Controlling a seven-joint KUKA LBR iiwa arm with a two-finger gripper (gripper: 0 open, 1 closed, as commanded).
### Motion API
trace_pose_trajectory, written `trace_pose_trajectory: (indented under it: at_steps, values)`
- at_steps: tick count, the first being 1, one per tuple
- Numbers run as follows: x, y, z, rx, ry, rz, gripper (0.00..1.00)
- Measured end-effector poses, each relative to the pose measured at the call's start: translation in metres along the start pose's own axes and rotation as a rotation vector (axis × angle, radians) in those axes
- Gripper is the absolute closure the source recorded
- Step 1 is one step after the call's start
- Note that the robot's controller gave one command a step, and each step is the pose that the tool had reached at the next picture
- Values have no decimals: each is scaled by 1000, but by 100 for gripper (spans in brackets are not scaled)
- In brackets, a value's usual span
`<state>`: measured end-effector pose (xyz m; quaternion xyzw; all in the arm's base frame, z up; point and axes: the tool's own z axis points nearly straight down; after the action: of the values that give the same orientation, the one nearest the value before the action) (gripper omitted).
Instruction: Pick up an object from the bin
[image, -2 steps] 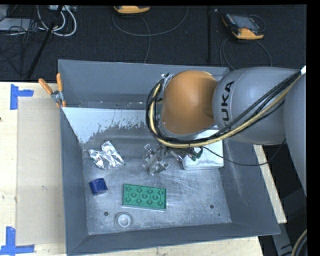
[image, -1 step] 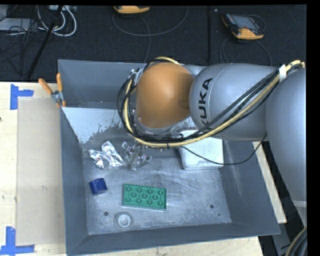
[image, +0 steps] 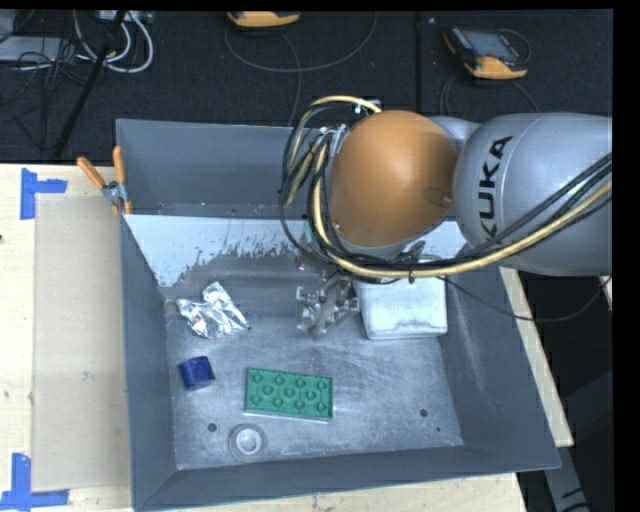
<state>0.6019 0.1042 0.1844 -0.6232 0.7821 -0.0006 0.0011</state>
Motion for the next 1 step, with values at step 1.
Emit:
trace_pose_trajectory:
  at_steps: [1]
  values:
    - [-36,20,34,-7,0,-137,100]
